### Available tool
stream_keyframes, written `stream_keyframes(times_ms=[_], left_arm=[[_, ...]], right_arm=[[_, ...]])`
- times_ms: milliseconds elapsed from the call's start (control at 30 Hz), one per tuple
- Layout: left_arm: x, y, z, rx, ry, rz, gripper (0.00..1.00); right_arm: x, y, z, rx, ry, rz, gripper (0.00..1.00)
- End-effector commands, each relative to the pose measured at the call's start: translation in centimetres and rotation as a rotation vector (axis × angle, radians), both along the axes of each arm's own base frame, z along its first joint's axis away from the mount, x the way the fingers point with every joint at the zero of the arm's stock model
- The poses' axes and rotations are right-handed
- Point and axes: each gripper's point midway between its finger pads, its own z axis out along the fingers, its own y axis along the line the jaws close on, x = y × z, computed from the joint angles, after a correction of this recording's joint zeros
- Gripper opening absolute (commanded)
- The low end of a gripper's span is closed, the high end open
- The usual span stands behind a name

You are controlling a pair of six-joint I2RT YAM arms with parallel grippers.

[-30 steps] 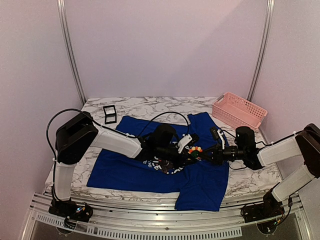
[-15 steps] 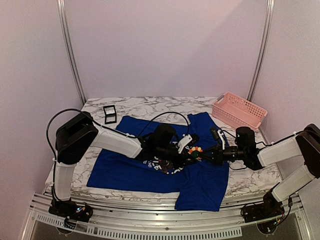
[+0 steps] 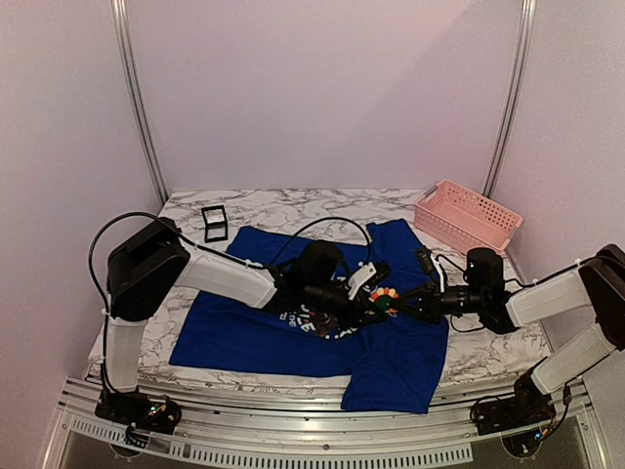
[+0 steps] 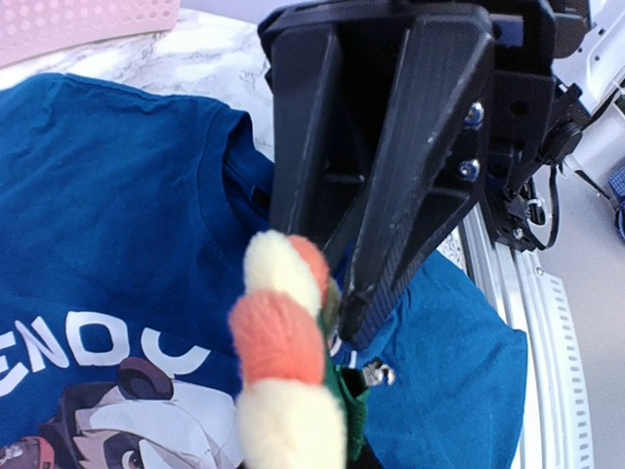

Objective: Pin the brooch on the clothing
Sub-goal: Pin the brooch onto the flattened clothing.

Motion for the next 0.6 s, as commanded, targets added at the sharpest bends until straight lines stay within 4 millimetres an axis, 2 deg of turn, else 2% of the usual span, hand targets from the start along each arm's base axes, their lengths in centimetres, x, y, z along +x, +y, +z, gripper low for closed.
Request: stream_keyframes(times_ms=[0, 100, 233, 467, 567], left_arm=[[-0.49, -0.16, 1.96, -0.040, -0.027, -0.041, 0.00], [-0.71, -0.12, 1.88, -0.037, -0.032, -0.056, 0.02], [-0.80, 0.01, 1.63, -0.027, -0.043, -0.067, 0.10], [-0.16, -0.16, 1.32, -0.006, -0.078, -0.045, 0.26], [-0.18, -0.26, 1.42, -0.008, -0.082, -0.046, 0.29]], right_arm=[[-0.08, 0.52, 0.29, 0.032, 0.018, 0.043, 0.15], [-0.19, 0.64, 0.08, 0.041, 0.034, 0.057, 0.07], [-0.16, 0.49, -0.26, 0.042, 0.057, 0.053, 0.00], [0.16, 0.38, -0.01, 0.049, 0.066, 0.046, 0.00], [0.10, 0.41, 0.01, 0.050, 0.066, 0.049, 0.00]])
